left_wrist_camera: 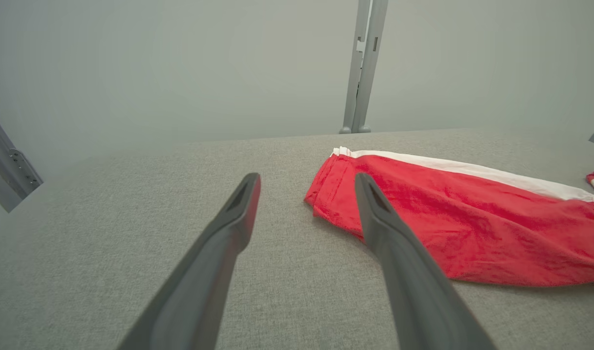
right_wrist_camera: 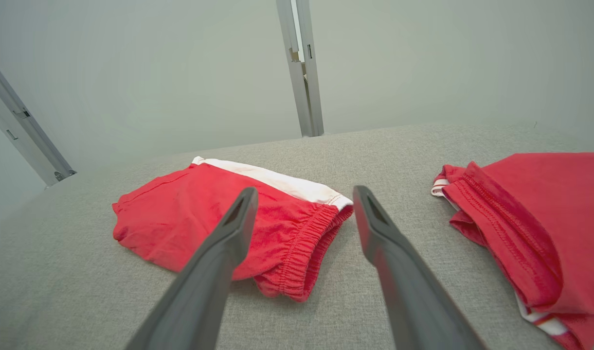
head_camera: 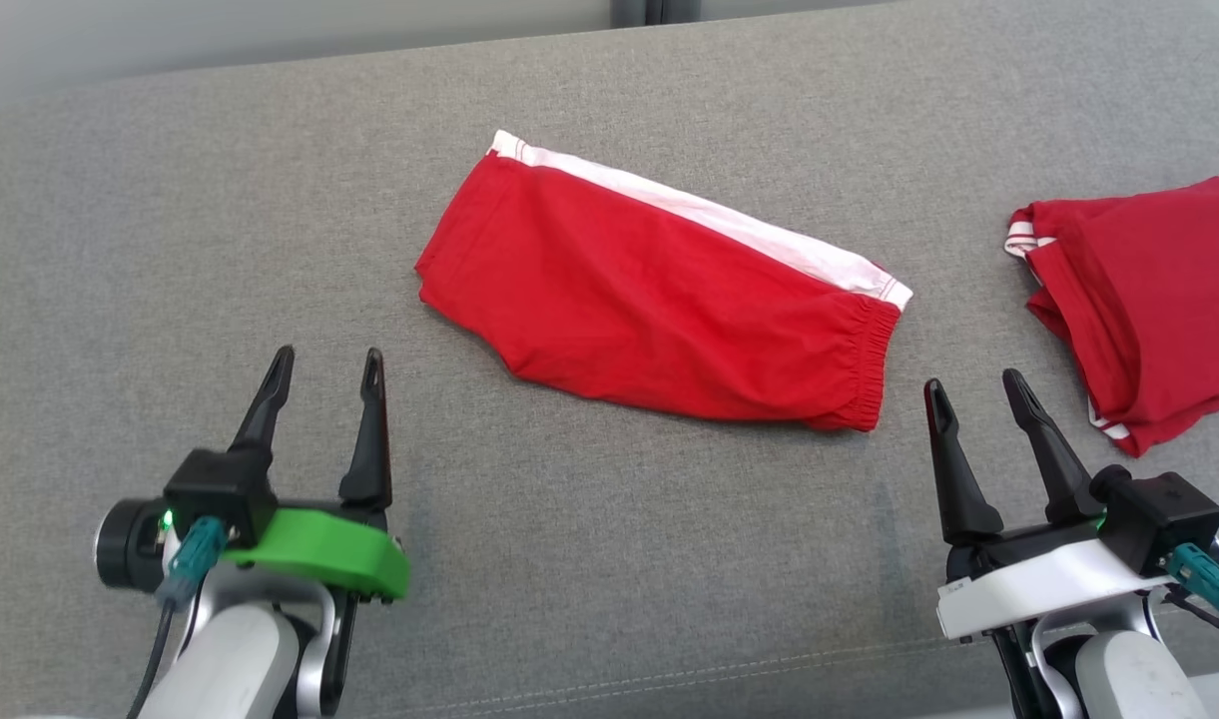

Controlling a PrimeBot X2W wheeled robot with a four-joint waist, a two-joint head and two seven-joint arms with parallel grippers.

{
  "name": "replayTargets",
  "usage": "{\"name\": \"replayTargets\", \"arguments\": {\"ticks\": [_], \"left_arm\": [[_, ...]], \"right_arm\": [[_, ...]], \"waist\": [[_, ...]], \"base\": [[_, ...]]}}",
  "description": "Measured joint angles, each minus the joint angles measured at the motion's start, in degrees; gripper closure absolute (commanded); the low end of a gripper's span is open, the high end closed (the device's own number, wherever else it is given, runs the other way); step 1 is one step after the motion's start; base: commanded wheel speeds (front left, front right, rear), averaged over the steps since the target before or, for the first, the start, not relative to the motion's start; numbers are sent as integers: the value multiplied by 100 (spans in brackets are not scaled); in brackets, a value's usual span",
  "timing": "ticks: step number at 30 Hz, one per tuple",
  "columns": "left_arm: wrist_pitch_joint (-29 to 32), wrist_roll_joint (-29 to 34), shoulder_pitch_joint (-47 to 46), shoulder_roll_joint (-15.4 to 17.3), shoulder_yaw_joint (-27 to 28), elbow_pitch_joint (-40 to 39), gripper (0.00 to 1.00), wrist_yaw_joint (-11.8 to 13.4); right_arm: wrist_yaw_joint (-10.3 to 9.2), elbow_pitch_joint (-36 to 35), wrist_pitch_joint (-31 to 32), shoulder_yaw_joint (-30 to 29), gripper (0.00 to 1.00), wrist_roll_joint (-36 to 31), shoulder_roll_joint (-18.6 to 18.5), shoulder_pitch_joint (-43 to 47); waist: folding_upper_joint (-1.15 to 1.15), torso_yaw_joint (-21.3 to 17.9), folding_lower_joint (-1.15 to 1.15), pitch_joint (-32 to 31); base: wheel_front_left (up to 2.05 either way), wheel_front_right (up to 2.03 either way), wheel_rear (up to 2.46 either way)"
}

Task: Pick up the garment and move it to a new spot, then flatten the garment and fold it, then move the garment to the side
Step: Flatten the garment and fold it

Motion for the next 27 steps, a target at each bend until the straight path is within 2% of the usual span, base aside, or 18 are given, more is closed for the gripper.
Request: {"name": "replayTargets", "arguments": {"ticks": [7, 15, 19, 22, 27], "left_arm": [[390, -59, -896, -163, -263, 555, 0, -549], [1071, -442, -2023, -319, -360, 2045, 0, -1322], [1230, -549, -2440, -326, -308, 2905, 0, -1526], [1272, -659, -2815, -331, -202, 3588, 0, -1612], [1218, -838, -3075, -360, -46, 4239, 0, -1674]], "right_arm": [[0, -41, -8, 62, 0, 3, 29, -130], [0, 69, -138, 230, 0, 54, 68, -358], [0, 164, -204, 327, 0, 74, 98, -432], [0, 226, -278, 303, 0, 119, 120, -504], [0, 291, -336, 307, 0, 119, 154, -562]], "waist": [[0, -126, 0, 154], [0, -475, 0, 471], [0, -669, 1, 664], [0, -831, 1, 878], [0, -956, 1, 1095]], "base": [[0, 0, 0], [0, 0, 0], [0, 0, 0], [0, 0, 0], [0, 0, 0]]}}
